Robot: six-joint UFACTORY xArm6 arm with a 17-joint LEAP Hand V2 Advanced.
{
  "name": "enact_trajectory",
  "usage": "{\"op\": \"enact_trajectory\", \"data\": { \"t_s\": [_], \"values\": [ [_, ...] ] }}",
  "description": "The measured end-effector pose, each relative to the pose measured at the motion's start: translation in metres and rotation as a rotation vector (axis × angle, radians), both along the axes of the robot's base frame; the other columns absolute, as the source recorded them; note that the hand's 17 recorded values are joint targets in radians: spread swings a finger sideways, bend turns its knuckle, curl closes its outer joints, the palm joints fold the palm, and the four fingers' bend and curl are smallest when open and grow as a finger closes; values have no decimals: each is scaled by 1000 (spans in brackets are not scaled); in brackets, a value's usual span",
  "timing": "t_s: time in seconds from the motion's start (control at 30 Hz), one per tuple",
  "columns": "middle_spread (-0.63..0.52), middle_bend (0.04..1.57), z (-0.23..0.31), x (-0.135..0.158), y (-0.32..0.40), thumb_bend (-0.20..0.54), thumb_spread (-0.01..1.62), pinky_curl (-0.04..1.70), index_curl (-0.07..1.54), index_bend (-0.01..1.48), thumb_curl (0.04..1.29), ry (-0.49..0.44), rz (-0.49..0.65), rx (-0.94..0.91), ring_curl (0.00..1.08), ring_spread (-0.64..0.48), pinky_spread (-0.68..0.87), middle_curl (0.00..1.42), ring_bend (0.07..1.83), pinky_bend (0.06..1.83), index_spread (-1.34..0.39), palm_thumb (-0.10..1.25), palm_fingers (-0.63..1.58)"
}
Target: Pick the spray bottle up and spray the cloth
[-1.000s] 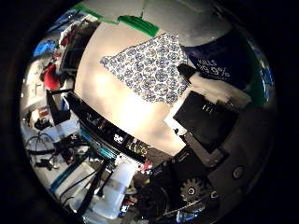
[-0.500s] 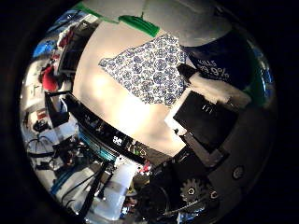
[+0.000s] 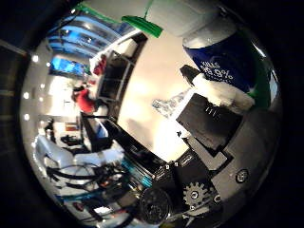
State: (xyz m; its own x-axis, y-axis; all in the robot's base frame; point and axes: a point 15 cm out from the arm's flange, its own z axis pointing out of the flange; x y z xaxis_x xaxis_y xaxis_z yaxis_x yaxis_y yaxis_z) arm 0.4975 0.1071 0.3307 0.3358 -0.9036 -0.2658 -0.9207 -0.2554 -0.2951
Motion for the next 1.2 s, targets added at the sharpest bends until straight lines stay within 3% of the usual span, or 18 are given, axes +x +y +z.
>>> {"op": "enact_trajectory", "data": {
  "t_s": [0.2,0.53,0.93,1.2],
  "values": [
    [-151,1157,13,33,32,-31,486,856,927,546,766,-106,-15,236,521,-183,-260,637,1387,1166,-455,957,1181],
    [-139,1153,1,57,93,-31,499,847,929,539,766,-124,1,524,519,-181,-258,635,1381,1172,-453,963,1180],
    [-138,1157,-71,68,120,-30,515,838,937,535,768,-74,18,542,523,-174,-257,633,1378,1163,-450,961,1177],
    [-138,1156,-92,78,122,-30,518,838,941,523,769,-61,29,535,520,-172,-256,632,1377,1162,-452,961,1179]
  ]
}}
